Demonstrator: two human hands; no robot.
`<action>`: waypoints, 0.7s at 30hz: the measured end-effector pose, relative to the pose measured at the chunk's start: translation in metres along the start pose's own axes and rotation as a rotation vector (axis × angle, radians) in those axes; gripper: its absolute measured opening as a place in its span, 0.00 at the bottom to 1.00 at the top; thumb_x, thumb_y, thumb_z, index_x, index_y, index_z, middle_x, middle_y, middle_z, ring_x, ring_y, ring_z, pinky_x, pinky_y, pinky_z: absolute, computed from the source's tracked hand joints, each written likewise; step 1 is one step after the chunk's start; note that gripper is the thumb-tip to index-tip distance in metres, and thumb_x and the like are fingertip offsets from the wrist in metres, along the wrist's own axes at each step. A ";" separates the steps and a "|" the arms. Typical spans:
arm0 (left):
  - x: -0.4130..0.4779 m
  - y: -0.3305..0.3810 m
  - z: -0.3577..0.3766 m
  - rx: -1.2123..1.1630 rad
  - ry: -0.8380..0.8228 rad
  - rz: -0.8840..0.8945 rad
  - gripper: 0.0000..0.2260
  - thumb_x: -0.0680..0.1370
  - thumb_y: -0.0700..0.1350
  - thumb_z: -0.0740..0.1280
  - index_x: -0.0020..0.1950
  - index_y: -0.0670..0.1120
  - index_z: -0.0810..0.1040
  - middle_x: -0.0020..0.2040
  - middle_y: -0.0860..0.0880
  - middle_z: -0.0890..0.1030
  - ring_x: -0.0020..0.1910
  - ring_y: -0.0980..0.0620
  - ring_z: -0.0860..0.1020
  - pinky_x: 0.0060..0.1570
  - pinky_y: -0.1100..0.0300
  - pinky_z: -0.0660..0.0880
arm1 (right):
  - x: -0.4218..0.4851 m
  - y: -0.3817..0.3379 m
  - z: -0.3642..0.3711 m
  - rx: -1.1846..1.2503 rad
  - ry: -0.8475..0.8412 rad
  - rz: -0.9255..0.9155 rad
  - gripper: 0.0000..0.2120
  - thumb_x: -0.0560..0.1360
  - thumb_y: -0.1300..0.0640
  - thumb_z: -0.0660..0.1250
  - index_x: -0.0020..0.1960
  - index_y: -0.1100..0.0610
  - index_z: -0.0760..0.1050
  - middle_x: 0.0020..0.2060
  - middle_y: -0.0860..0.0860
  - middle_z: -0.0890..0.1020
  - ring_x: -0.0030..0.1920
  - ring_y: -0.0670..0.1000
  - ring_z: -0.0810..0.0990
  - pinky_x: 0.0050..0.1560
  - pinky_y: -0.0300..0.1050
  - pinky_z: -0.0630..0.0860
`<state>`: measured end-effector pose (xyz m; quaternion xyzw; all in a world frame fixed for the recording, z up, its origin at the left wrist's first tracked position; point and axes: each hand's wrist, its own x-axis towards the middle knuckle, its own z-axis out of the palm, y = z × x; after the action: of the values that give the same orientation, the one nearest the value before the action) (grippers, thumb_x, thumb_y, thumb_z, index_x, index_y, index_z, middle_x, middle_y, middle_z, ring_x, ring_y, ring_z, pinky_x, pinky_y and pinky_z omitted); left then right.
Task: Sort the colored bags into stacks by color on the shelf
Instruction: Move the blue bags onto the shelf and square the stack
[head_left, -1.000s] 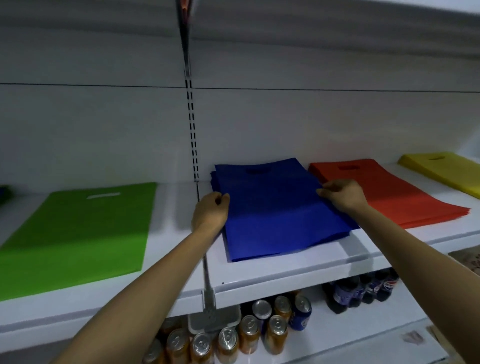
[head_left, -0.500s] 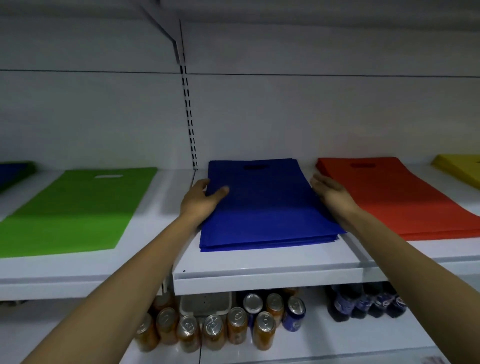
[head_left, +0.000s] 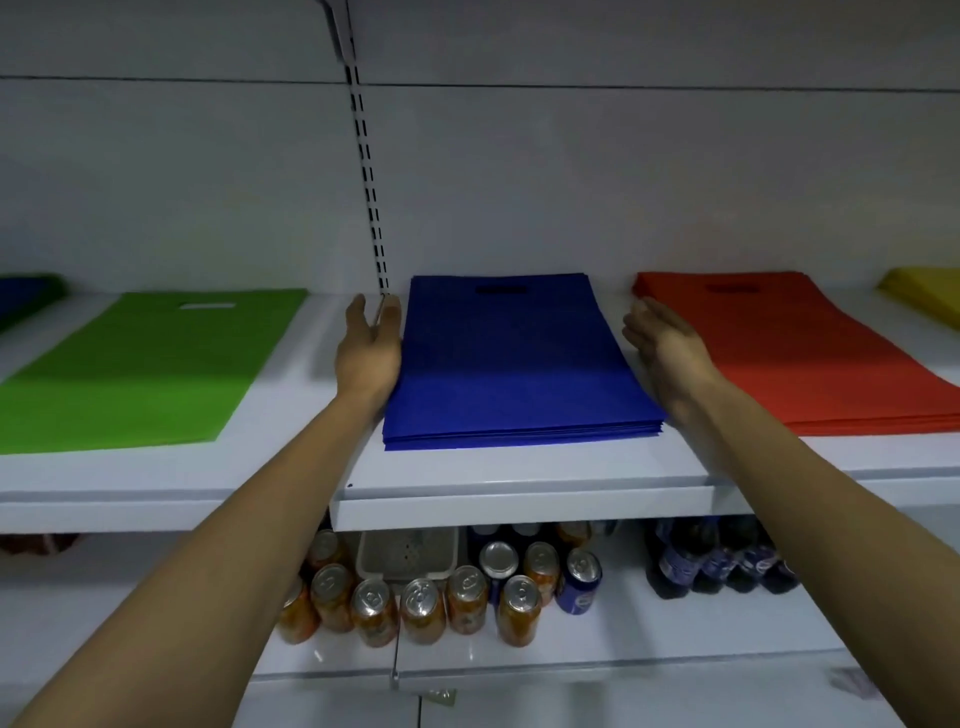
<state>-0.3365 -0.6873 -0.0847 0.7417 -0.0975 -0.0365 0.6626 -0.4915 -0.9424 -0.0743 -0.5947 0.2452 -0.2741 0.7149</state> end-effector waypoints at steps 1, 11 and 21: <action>-0.001 0.000 0.001 0.035 -0.007 -0.006 0.33 0.75 0.67 0.57 0.77 0.56 0.56 0.67 0.47 0.75 0.62 0.45 0.76 0.64 0.47 0.72 | 0.002 0.001 0.000 0.010 -0.013 0.011 0.26 0.81 0.54 0.61 0.76 0.56 0.58 0.71 0.52 0.69 0.71 0.52 0.68 0.64 0.43 0.67; -0.010 0.008 0.003 0.423 -0.096 0.102 0.22 0.80 0.61 0.55 0.68 0.50 0.72 0.64 0.50 0.76 0.62 0.48 0.74 0.57 0.58 0.68 | 0.005 0.007 0.002 -0.158 -0.109 -0.020 0.34 0.72 0.43 0.69 0.74 0.51 0.64 0.61 0.47 0.75 0.59 0.45 0.75 0.57 0.39 0.74; -0.055 0.025 -0.027 0.746 -0.466 0.267 0.41 0.69 0.72 0.59 0.76 0.48 0.61 0.74 0.49 0.66 0.71 0.49 0.67 0.67 0.58 0.64 | -0.059 -0.037 -0.025 -1.060 -0.456 -0.165 0.50 0.63 0.28 0.67 0.77 0.50 0.56 0.75 0.48 0.62 0.73 0.49 0.62 0.71 0.45 0.61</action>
<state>-0.3878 -0.6530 -0.0613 0.8825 -0.3451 -0.0791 0.3096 -0.5552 -0.9248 -0.0408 -0.9326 0.1414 -0.0338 0.3304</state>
